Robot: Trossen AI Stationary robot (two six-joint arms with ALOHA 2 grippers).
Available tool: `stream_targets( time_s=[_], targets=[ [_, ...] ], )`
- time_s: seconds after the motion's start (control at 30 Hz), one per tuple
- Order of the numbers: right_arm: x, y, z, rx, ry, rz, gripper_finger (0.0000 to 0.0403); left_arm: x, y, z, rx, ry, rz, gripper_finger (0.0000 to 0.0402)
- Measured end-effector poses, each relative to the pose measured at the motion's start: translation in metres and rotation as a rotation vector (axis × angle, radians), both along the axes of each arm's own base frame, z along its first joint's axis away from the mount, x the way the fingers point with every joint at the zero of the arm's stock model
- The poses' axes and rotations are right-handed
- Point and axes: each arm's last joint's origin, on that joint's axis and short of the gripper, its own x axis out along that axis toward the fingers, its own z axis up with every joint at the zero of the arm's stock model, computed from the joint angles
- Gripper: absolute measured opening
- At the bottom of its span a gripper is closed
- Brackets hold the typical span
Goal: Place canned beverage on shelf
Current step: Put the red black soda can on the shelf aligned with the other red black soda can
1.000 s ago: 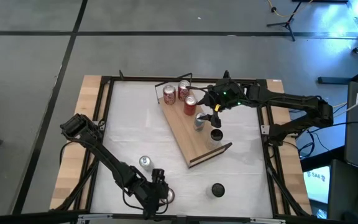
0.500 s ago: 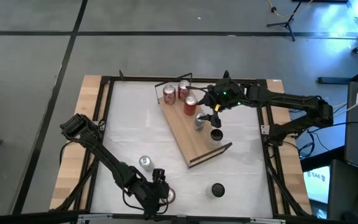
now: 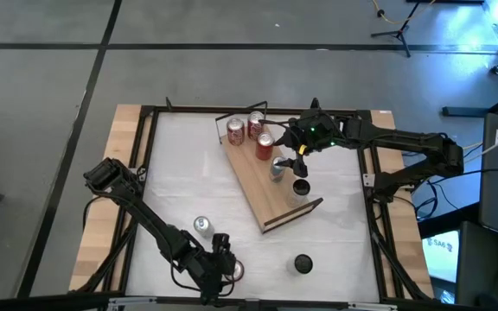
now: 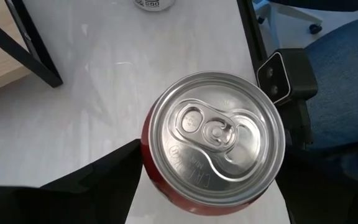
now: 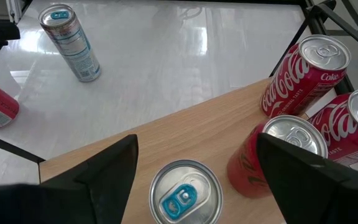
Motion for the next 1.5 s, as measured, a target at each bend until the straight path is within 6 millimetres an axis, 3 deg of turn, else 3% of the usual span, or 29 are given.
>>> stream_targets(
  time_s=[0.37,1.0,1.23,1.5],
  targets=[
    [0.000,0.000,0.000,0.000,0.000,0.000,0.0321,0.005,0.007,0.000,0.012,-0.011,0.034,0.0275],
    [0.000,0.000,0.000,0.000,0.000,-0.001,0.0321,0.018,0.024,0.003,0.016,-0.035,0.109,0.0276],
    [0.000,0.000,0.000,-0.001,-0.001,0.000,0.0321,0.009,0.040,0.027,0.041,-0.046,0.159,0.0276],
    [0.000,0.000,0.000,-0.001,-0.001,-0.001,0.0321,-0.001,0.085,0.076,0.070,-0.148,0.310,0.0276]
  ],
)
